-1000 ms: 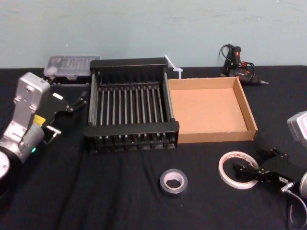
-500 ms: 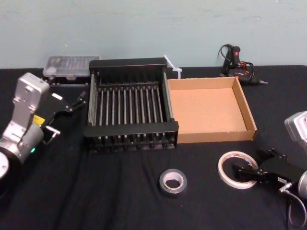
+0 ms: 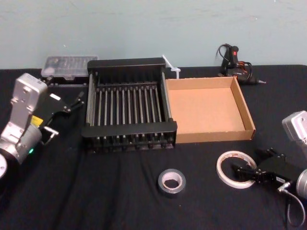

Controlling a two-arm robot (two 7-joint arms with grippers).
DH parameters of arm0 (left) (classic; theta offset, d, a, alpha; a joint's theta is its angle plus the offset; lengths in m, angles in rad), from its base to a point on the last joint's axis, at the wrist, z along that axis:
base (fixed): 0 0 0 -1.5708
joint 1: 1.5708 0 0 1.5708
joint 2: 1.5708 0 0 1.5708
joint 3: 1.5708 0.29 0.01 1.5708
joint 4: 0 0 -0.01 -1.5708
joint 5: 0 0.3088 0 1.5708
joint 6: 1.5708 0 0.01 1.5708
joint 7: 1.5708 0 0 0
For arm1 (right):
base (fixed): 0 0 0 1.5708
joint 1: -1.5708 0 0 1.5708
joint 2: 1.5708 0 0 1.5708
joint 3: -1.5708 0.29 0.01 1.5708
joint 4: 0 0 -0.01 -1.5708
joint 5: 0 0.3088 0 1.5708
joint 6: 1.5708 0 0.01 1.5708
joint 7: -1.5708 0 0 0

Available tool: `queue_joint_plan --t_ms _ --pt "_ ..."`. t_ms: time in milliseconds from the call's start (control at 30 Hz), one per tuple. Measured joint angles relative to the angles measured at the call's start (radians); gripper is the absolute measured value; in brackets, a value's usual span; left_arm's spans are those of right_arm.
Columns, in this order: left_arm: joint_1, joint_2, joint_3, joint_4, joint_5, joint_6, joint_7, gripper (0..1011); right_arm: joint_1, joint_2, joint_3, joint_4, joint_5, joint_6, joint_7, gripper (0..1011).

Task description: Pick up the white tape and place it into the black box , Pick up the silver tape and place it into the brown box.

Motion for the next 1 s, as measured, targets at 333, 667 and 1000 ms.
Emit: queue_joint_plan --t_ms 333,667,1000 --pt "0.0 0.0 0.0 0.0 0.0 0.0 0.0 1001 0.0 0.001 0.0 0.0 0.001 -0.001 0.0 1002" --pt "0.0 0.0 0.0 0.0 0.0 0.0 0.0 1001 -0.001 0.001 0.0 0.0 0.002 -0.001 -0.001 881" --pt "0.0 0.0 0.0 0.0 0.0 0.0 0.0 1001 -0.001 0.001 0.0 -0.001 0.003 -0.001 -0.001 560"
